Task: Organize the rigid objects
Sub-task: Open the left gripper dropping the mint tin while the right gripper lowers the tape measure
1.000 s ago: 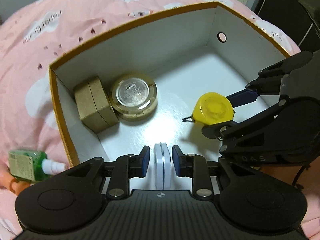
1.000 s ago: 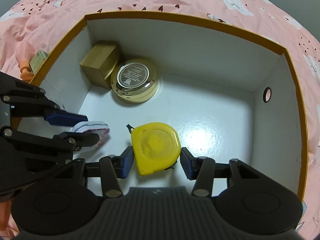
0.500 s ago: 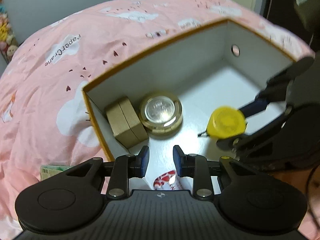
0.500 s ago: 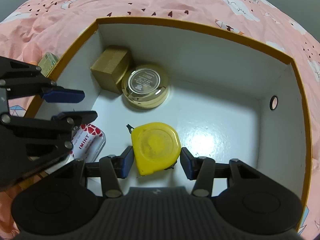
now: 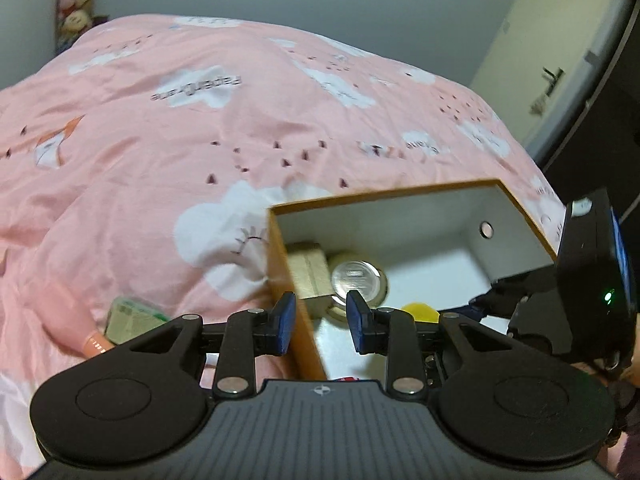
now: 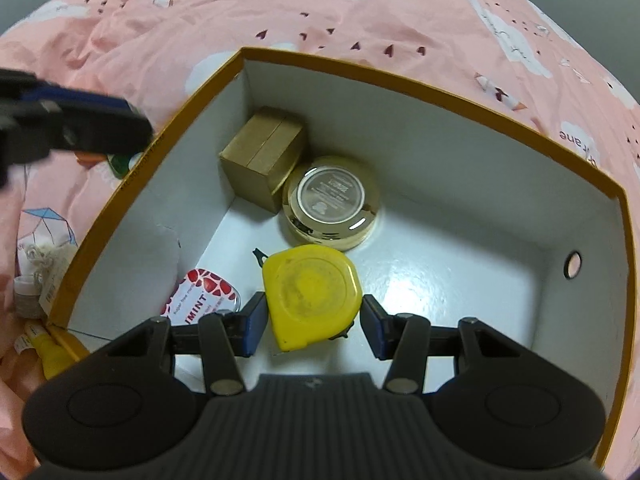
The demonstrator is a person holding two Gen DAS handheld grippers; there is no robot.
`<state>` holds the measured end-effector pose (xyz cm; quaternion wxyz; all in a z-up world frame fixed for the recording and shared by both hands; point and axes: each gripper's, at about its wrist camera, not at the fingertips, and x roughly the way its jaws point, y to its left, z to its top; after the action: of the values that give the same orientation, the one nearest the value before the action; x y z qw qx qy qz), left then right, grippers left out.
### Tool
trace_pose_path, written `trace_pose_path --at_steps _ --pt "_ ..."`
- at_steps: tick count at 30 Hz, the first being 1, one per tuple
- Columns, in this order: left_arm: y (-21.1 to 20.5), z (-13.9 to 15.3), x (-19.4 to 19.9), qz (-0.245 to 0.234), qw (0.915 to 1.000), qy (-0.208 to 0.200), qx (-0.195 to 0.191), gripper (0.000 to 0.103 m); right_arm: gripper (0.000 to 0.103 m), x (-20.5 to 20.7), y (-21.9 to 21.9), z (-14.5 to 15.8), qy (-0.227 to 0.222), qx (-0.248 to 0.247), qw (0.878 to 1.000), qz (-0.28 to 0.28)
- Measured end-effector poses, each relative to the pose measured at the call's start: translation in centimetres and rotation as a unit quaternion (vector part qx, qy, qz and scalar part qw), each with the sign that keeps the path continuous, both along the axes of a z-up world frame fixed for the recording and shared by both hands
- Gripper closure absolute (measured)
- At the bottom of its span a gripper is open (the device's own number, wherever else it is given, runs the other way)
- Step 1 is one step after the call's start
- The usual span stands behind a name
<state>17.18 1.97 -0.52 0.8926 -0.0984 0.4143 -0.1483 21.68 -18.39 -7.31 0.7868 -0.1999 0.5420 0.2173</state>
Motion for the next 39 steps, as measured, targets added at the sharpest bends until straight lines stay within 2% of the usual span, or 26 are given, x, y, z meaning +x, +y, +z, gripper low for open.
trace_pose_path --at_steps 5,8,12,18,20,26,30,32,37,39 --pt "1.5 -1.2 -0.1 0.011 0.9991 0.029 -0.030 0.069 0.053 1.0 1.1 -1.2 0.016 -0.030 0.999 0.003" --pt "1.6 -2.1 -0.3 0.006 0.9981 0.043 -0.043 0.072 0.053 1.8 1.7 -2.1 0.035 -0.029 0.999 0.004" --pt "1.4 -2.8 -0.1 0.004 0.9973 0.054 -0.049 0.074 0.053 2.9 2.5 -3.2 0.074 -0.019 0.997 -0.007" --pt "1.1 -3.1 -0.2 -0.004 0.9969 0.058 -0.053 0.074 0.053 3.3 3.1 -4.3 0.095 -0.060 0.994 -0.003" --pt "0.9 -3.2 -0.1 -0.009 0.9967 0.060 -0.055 0.077 0.053 3.4 2.8 -4.6 0.120 -0.063 0.991 -0.009" --pt "0.4 -3.4 0.0 -0.013 0.9964 0.063 -0.054 0.078 0.052 3.3 2.1 -5.7 0.200 -0.048 0.978 -0.032" --pt "0.4 -3.3 -0.1 -0.012 0.9965 0.064 -0.053 0.078 0.051 3.0 2.0 -5.6 0.197 -0.048 0.979 -0.030" --pt "0.4 -3.3 -0.1 -0.012 0.9965 0.064 -0.053 0.078 0.042 3.0 1.8 -5.4 0.197 -0.039 0.979 -0.034" --pt "0.1 -3.1 -0.2 -0.010 0.9974 0.058 -0.042 0.078 0.041 2.3 1.4 -4.3 0.180 -0.027 0.983 -0.032" --pt "0.1 -2.9 -0.6 -0.008 0.9979 0.051 -0.039 0.078 0.041 1.8 1.3 -3.4 0.154 -0.022 0.987 -0.026"
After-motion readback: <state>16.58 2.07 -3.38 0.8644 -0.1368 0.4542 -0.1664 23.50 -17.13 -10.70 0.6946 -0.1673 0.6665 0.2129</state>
